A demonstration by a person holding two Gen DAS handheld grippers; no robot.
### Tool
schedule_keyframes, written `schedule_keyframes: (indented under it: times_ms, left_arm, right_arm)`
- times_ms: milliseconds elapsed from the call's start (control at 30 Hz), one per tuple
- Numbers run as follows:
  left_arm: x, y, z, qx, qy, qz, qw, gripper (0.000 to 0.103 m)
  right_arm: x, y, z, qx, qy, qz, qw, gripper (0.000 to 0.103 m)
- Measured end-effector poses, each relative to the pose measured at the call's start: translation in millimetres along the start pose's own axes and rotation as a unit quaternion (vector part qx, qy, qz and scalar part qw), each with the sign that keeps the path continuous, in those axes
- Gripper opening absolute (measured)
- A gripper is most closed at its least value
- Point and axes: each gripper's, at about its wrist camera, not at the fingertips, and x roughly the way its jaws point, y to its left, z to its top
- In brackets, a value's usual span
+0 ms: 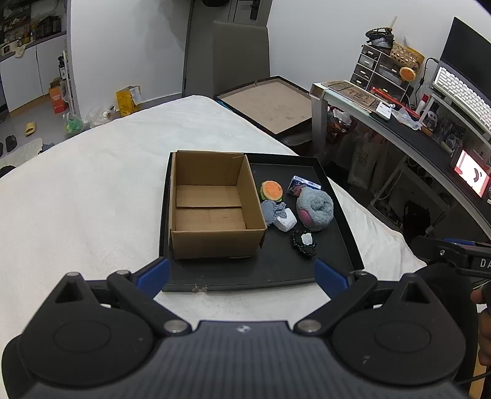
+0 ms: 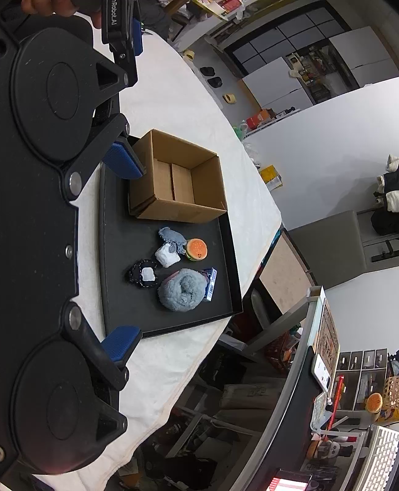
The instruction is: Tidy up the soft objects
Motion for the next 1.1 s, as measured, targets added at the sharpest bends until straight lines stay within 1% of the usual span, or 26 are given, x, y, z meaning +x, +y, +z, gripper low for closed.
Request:
schedule_keyframes:
  times_ms: [433, 1100]
  left_arm:
    - [0.1, -7.6, 1.8, 0.011, 0.004, 0.003, 0.9999, 0.100]
    - [0.0, -7.9, 1.4, 0.009, 0.006, 0.001, 0.9999, 0.100]
  right_arm:
    - [-0.2, -3.7, 2.0, 0.000, 0.001, -0.002, 1.000, 0.103]
    - [0.1, -1.8, 1.6, -0.002, 0.005, 0.000, 1.000, 0.103]
